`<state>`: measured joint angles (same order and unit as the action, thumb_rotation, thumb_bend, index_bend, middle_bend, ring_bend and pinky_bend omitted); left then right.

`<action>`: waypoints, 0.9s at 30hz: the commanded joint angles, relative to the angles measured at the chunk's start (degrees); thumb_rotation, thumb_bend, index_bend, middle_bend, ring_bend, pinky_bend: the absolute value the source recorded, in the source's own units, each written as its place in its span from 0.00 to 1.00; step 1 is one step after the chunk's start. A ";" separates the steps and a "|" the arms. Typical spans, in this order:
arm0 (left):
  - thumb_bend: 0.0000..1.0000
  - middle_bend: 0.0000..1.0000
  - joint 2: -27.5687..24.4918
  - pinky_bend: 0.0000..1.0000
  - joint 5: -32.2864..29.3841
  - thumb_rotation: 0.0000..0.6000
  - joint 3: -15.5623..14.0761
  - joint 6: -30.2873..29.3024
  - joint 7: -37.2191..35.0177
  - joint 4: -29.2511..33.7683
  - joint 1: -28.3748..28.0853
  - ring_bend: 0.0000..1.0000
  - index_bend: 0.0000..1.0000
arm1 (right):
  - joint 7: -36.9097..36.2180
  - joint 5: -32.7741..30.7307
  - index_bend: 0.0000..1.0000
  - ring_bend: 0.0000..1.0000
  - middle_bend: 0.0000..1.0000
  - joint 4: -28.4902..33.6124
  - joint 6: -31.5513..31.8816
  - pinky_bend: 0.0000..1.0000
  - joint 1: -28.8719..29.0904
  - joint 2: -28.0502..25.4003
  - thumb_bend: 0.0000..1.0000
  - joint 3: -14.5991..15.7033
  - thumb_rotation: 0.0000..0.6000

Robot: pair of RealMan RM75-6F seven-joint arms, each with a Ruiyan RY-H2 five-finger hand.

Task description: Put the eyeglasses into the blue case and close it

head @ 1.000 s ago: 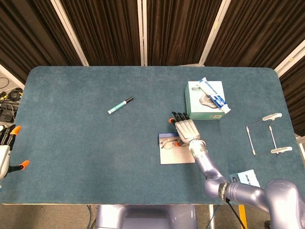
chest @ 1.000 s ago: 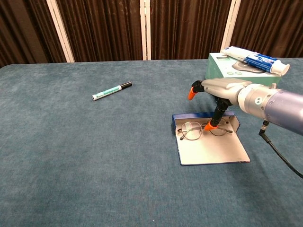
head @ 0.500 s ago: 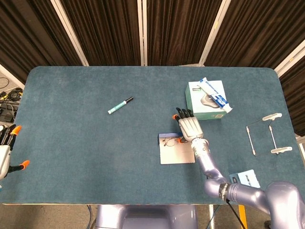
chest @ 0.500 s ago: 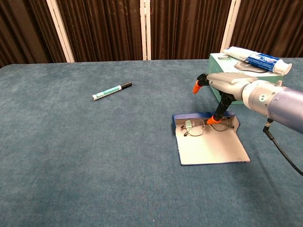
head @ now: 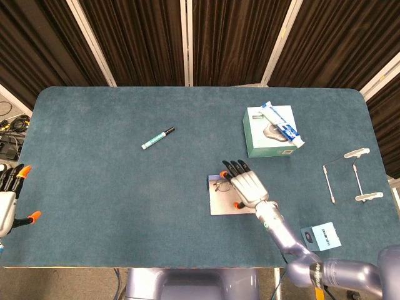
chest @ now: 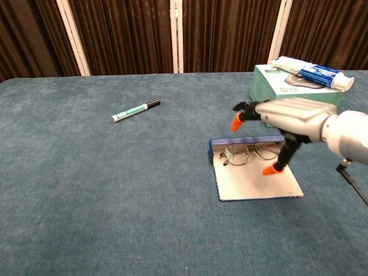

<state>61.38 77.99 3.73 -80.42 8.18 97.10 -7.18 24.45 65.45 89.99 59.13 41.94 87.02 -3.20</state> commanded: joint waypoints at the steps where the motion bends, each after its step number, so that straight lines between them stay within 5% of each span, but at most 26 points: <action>1: 0.00 0.00 -0.22 0.00 0.74 1.00 -0.24 -0.64 -0.22 0.42 0.30 0.00 0.00 | 1.50 3.94 0.25 0.00 0.00 0.56 1.86 0.00 -1.79 -1.07 0.06 2.89 1.00; 10: 0.00 0.00 -0.46 0.00 1.82 1.00 -0.49 -1.07 -0.60 0.65 0.43 0.00 0.00 | 3.04 8.45 0.27 0.00 0.00 -3.04 2.29 0.00 -3.36 1.23 0.12 5.19 1.00; 27: 0.00 0.00 -0.37 0.00 0.95 1.00 -0.25 -0.61 -0.65 0.28 0.36 0.00 0.00 | 3.20 9.97 0.29 0.00 0.00 -7.97 -0.23 0.00 -4.17 5.24 0.15 4.31 1.00</action>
<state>61.00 78.93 3.48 -81.04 7.53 97.38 -6.82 27.69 75.37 82.08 58.95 37.81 92.20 1.15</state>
